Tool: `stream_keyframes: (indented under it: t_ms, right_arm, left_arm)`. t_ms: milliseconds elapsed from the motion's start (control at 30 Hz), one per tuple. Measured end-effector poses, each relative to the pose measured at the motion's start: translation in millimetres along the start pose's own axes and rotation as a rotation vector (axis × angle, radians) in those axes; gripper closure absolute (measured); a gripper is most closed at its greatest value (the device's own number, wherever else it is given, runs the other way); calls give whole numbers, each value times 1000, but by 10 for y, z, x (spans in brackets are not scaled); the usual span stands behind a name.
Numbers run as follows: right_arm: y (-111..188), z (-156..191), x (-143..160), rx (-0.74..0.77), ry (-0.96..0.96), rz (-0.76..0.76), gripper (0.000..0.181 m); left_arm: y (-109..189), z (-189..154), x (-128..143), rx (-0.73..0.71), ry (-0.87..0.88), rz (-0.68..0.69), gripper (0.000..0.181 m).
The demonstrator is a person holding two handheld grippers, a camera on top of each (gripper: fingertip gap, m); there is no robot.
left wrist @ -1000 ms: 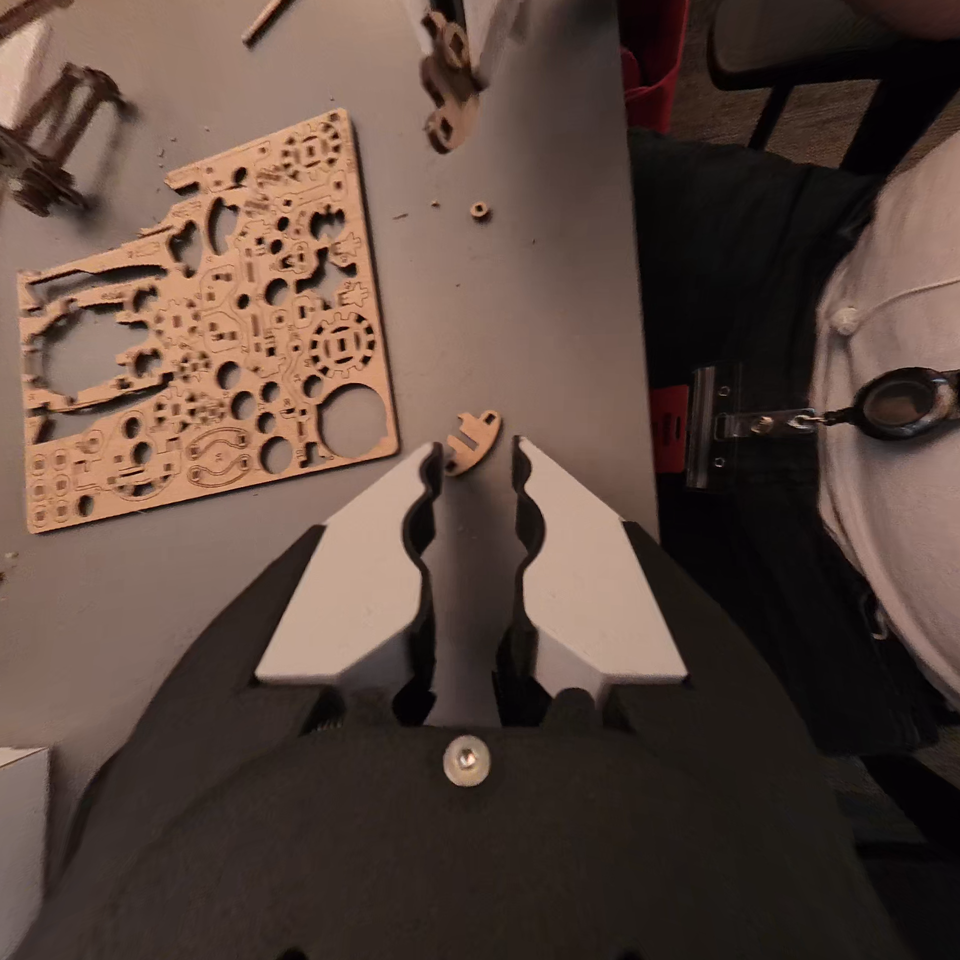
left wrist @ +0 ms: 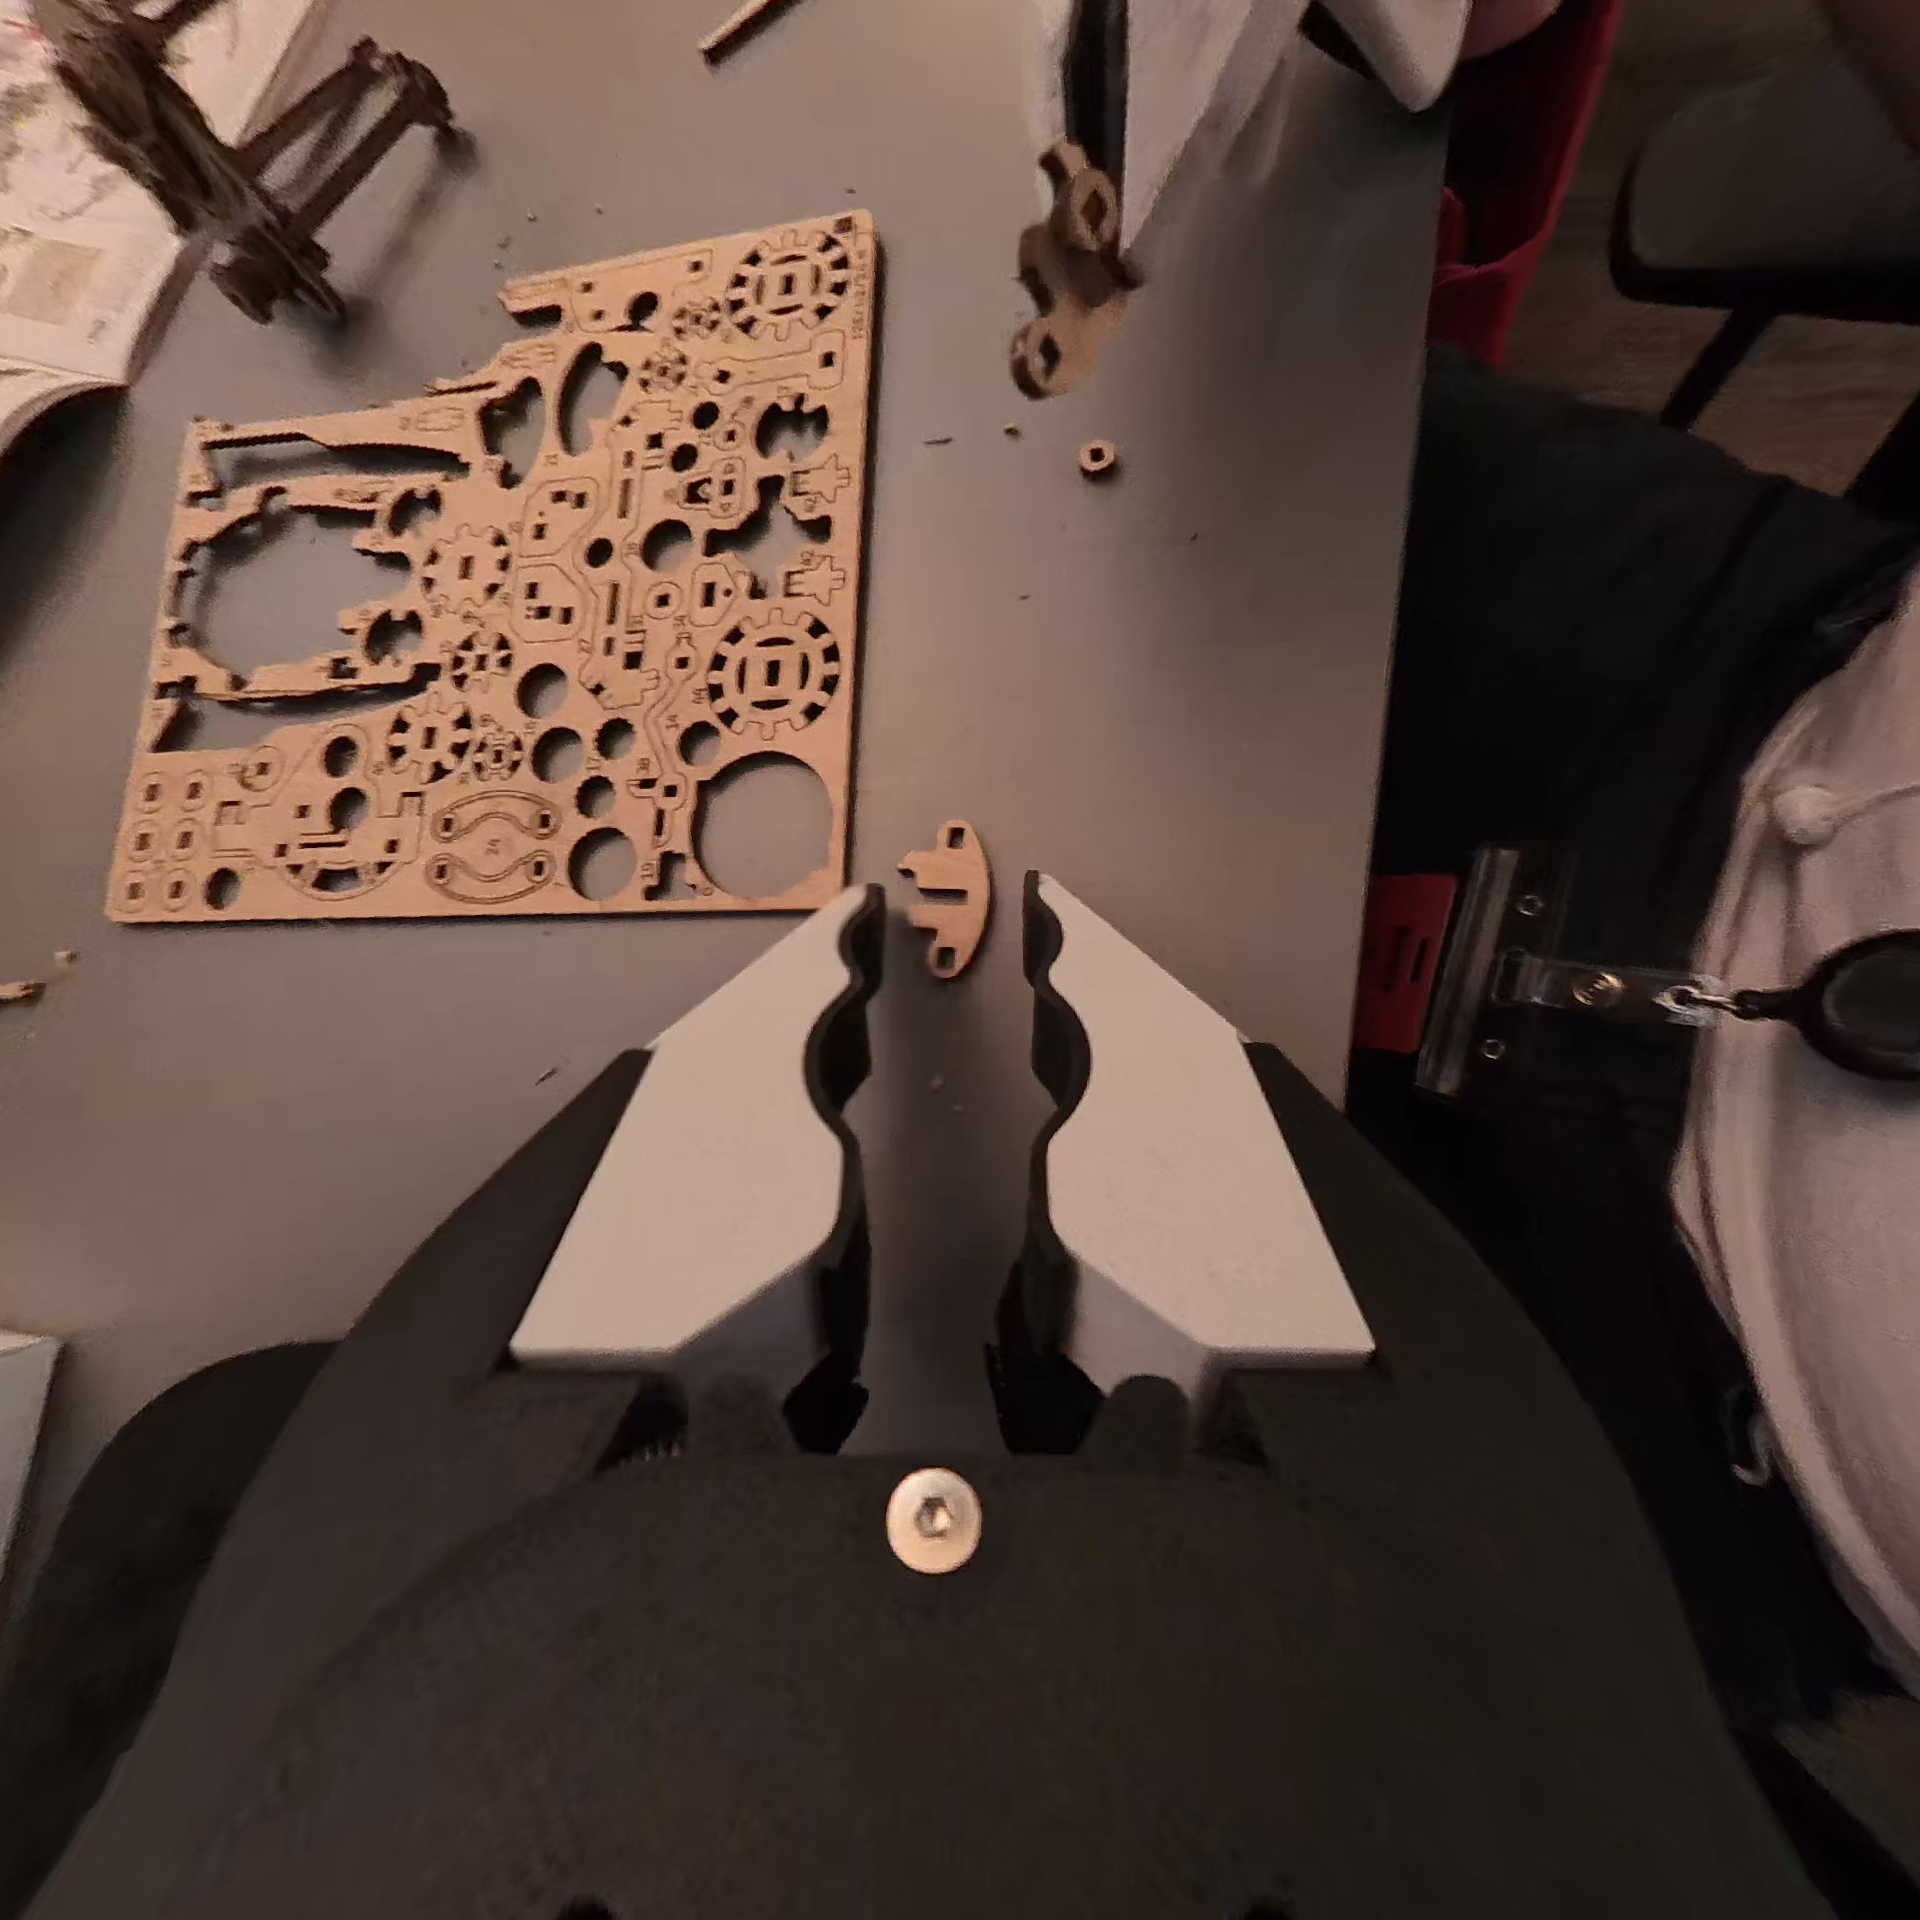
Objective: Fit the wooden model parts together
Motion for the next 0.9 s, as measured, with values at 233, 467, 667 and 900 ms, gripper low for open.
stream_keyframes:
  t_ms: [233,467,667,900]
  right_arm:
    - [13,-10,11,1,-3,4,181]
    - [28,-1,9,-3,-3,4,181]
    - [101,-8,-12,-4,-7,-22,181]
    - [160,-131,-72,-15,-51,-50,181]
  left_arm:
    - [-42,77,-4,89,101,55,159]
    - [-36,41,-19,58,36,51,166]
    - [24,30,2,-28,-27,41,166]
    - [128,201,-192,-67,-23,-79,166]
Point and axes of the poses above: each gripper's, where its closed fingertips meet, y back along the fingers, x out of its underside, z = x × y across the jaws, the point moved 6 cm from there along y, back along the fingers, and after that the axes turned 12 degrees about -x, right-handed, at the moved point
